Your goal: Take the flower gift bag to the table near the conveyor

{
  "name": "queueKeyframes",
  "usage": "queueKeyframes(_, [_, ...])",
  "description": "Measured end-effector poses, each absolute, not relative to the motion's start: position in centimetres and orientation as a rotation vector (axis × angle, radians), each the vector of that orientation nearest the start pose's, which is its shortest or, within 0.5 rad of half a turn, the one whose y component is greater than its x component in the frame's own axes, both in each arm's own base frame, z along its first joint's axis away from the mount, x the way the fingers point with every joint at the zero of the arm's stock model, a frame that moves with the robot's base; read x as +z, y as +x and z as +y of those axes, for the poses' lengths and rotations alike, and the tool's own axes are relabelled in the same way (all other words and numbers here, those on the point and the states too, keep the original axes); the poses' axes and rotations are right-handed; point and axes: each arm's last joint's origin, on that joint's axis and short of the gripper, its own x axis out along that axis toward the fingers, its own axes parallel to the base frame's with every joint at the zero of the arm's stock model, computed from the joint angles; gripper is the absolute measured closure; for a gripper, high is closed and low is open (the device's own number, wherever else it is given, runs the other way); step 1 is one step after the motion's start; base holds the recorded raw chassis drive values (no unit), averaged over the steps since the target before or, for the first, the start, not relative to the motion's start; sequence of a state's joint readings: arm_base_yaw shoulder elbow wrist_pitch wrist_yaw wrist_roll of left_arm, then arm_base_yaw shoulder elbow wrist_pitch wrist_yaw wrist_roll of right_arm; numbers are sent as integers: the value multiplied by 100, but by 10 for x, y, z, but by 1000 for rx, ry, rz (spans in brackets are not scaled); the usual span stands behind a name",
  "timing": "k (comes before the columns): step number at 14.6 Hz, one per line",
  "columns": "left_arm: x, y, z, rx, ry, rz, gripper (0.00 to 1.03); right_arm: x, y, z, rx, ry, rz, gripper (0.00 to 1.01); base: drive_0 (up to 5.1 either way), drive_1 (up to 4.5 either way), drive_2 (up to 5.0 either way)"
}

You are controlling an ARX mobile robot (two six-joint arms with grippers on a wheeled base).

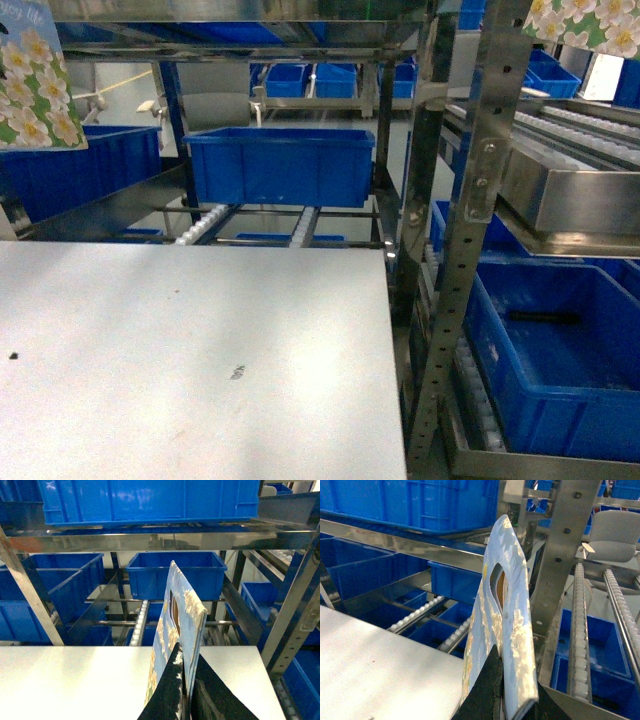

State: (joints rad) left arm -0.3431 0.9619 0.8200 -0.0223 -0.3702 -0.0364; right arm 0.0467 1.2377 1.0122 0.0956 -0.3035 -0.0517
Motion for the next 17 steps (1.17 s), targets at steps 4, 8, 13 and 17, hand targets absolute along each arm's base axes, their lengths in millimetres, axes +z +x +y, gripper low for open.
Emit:
queueKeyframes(4, [329,205,-62,29,21,153,101,344,280,22,353,-34,120,99,-497,248,248])
queueKeyframes(8, [329,205,-62,30,20,153,101,345,280,22,353,-35,115,99,-501,244,244])
queueKeyframes(13, [329,205,-62,31,20,153,101,345,279,23,358,-35,116,99,-504,242,242])
queueKeyframes(17, [329,205,-62,31,20,152,101,345,279,23,358,-35,115,99,-497,249,249])
